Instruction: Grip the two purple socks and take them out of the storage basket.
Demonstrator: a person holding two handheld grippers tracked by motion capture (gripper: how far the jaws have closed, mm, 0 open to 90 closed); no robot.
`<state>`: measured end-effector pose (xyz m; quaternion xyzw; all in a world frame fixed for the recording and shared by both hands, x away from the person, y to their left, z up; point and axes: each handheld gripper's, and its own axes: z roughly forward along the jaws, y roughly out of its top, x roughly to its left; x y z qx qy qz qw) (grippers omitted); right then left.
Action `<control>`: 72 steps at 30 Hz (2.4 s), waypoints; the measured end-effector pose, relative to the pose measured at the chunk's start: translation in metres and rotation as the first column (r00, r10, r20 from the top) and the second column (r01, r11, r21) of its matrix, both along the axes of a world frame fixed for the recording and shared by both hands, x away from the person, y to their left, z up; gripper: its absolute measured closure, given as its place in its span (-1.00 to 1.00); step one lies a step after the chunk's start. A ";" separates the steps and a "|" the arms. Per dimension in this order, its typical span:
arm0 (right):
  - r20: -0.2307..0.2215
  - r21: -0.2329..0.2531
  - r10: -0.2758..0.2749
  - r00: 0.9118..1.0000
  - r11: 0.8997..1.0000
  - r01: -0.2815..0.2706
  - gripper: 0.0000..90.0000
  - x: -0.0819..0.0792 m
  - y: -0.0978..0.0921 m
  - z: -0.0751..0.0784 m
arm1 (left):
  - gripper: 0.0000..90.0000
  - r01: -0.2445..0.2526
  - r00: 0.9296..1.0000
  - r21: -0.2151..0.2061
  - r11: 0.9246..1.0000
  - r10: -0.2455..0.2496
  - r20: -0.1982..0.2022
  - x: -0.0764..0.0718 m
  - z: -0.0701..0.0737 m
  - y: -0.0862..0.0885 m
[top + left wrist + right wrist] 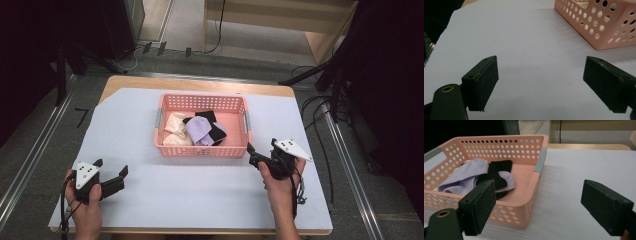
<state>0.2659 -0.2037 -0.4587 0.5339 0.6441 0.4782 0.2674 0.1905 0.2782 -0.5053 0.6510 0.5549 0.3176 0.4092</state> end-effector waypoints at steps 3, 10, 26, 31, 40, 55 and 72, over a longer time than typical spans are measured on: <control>0.004 -0.005 0.009 1.000 1.000 -0.009 -0.72 0.004 0.009 0.002 | -0.70 0.001 1.000 0.002 1.000 -0.001 -0.004 0.000 0.000 0.001; 0.019 -0.013 0.032 0.999 0.999 -0.032 -0.71 0.012 0.031 0.007 | -0.70 0.001 1.000 0.002 1.000 0.000 -0.004 0.000 0.000 0.001; -0.006 -0.019 0.078 0.997 0.997 -0.078 -0.70 0.028 0.066 0.006 | -0.70 -0.002 1.000 -0.001 1.000 0.002 -0.009 0.001 0.000 0.000; -0.020 -0.021 0.085 0.996 0.996 -0.085 -0.70 0.032 0.076 0.005 | -0.70 -0.001 1.000 -0.004 1.000 0.001 -0.007 0.001 0.000 0.000; -0.037 -0.017 0.118 0.992 0.993 -0.119 -0.67 0.041 0.094 0.000 | -0.70 -0.002 1.000 -0.005 1.000 0.002 -0.012 0.002 0.000 0.000; -0.056 -0.025 0.073 0.996 0.997 -0.074 -0.33 0.055 0.115 -0.007 | -0.70 -0.002 1.000 -0.005 1.000 0.002 -0.015 0.002 0.000 0.000; -0.186 -0.034 0.078 0.980 0.996 -0.085 0.02 0.073 0.143 -0.005 | -0.70 0.005 1.000 -0.002 1.000 -0.005 -0.025 0.003 0.000 0.001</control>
